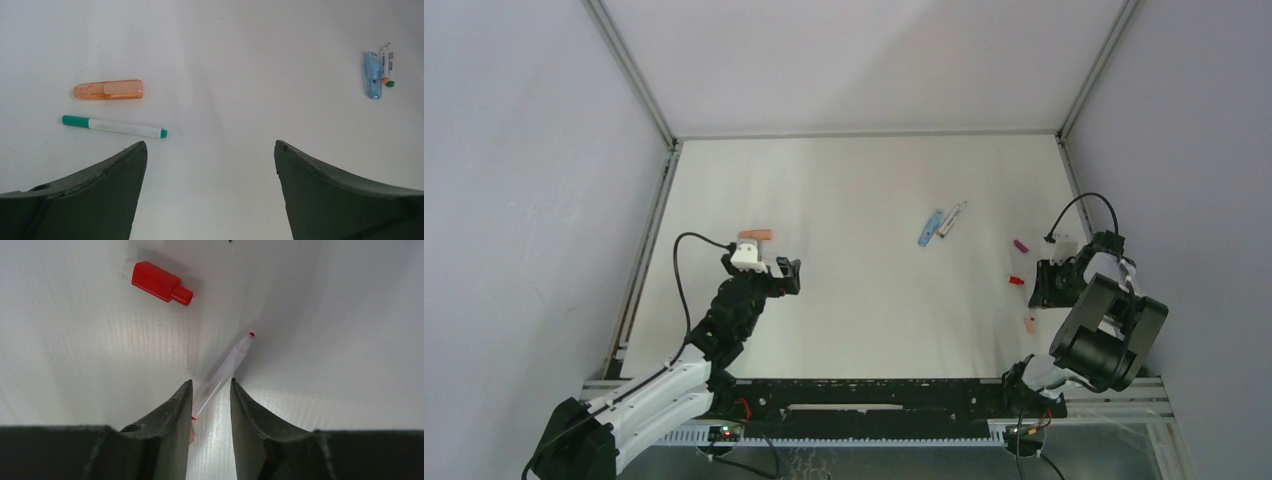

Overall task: Insert the pens into the pen caps
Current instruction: Pick up the pen from the center of the board.

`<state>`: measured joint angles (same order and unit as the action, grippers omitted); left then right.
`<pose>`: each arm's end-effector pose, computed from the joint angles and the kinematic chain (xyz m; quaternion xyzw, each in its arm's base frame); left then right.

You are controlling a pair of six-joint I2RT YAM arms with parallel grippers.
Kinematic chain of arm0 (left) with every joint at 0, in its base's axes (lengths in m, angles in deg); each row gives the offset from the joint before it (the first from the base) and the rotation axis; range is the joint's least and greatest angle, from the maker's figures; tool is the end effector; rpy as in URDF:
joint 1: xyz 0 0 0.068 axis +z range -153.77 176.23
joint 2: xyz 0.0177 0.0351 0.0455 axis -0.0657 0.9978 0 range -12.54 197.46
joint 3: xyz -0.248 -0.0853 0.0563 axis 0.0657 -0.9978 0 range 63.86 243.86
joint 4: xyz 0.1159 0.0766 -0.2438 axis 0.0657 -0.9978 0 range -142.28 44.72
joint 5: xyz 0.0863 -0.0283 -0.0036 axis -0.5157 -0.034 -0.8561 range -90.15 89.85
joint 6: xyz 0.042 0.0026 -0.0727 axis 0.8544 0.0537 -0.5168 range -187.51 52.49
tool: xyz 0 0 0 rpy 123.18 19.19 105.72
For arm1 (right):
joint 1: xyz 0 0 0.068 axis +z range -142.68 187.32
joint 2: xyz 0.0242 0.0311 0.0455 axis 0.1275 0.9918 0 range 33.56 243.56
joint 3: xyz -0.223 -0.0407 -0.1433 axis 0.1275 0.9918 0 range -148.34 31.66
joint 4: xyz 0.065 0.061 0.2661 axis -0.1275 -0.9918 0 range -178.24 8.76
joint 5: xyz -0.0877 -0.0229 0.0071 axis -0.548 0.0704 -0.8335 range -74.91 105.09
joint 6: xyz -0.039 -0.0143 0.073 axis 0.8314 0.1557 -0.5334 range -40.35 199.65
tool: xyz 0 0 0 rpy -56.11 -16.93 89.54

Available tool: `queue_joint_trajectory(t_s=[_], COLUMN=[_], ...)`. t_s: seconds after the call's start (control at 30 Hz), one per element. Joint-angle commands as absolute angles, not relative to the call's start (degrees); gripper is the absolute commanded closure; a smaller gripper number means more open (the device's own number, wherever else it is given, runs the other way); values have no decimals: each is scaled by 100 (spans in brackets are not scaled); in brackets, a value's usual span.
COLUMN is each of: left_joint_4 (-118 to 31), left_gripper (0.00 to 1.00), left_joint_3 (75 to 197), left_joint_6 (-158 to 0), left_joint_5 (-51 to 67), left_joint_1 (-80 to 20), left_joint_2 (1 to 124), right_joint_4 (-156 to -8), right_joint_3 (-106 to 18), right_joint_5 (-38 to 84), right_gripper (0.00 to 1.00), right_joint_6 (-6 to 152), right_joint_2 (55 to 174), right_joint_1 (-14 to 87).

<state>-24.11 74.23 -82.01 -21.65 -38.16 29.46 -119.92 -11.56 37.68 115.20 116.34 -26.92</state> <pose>0.2007 -0.1047 0.1730 0.0129 0.7644 -0.1296 0.6315 0.2302 -0.1225 0.1090 -0.0311 0.9752 0.1022 0.1939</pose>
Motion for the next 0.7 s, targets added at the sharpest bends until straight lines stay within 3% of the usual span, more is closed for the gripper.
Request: queue_joint_trajectory(t_s=[0.0,0.3,0.67], left_joint_4=[-2383,-2419,-2399], left_gripper=[0,0,0], left_joint_3=[7748,7784,7788], left_joint_6=[-8104,-8104,-8096], left_joint_5=[-2320,-2353,-2324], left_joint_1=[-3875,-3887,-3902], left_joint_2=[2942,2973,2980], right_joint_4=[-11984,-11887,-11676], right_joint_3=[-1158,-1213,-1417], right_joint_5=[3569,3358,2870], right_gripper=[61,77,74], right_joint_6=[11429,11298,11011], right_joint_2=[11750,12045,12472], right_joint_1=[-2491,-2209,-1926])
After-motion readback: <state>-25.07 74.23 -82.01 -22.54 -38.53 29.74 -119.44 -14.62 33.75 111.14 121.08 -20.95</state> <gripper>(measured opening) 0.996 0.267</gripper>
